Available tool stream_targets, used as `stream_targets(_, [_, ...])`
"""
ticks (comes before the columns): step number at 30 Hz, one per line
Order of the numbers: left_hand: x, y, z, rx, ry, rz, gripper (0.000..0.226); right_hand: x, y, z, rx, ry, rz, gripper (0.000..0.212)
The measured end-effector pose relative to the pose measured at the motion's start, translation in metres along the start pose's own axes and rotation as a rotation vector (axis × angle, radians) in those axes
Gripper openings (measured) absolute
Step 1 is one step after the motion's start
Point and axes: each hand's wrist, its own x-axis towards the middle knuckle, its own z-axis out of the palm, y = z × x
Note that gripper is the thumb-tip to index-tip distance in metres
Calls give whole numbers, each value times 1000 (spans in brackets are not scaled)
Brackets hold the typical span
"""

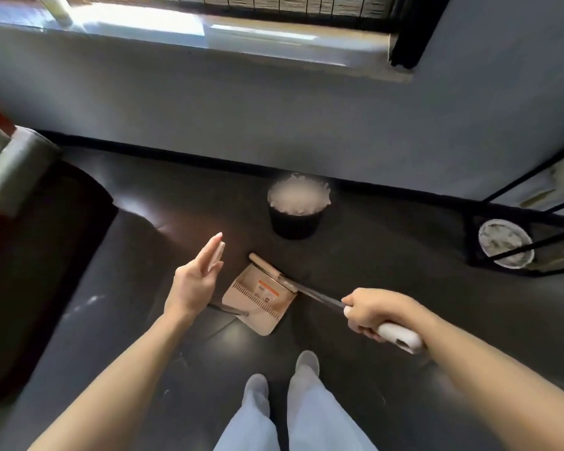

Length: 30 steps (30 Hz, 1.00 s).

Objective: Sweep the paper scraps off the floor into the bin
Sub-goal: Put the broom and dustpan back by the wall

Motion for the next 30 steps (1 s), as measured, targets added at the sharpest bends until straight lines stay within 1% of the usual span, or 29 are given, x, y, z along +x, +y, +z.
stream_targets(1, [-1,-1,-1,-9,-5,6,69,-7,1,-1,81,-20,7,49])
stream_targets(3, [-4,-2,-2,-14,-20,10,66,-25,1,-3,160,-35,12,51])
stream_targets(6, [-4,-4,-2,10,-38,15,59,-50,0,0,180,-41,-5,52])
stream_targets(8, [-3,-7,-5,35,-47,17,57,-58,2,0,185,-15,-11,53])
stream_targets(14, [-12,-8,-10,57,-54,26,57,-45,-7,8,274,52,-10,52])
stream_targets(18, [-28,-12,-22,73,-29,53,63,-35,-19,21,380,46,12,42])
stream_targets(20, [-32,-11,-34,84,-29,87,68,-37,-26,22,493,47,11,34])
stream_targets(22, [-34,-7,-47,95,-27,137,68,-43,-34,25,614,55,-15,23])
stream_targets(23, [-35,-5,-55,99,-25,168,68,-48,-37,29,672,62,-30,22])
stream_targets(26, [-42,2,-77,115,-17,264,69,-65,-35,55,839,95,-88,36])
stream_targets(28, [-48,6,-92,146,3,319,67,-77,-28,80,942,122,-161,52])
stream_targets(30, [-55,9,-106,171,35,369,63,-90,-21,105,1000,137,-255,61])
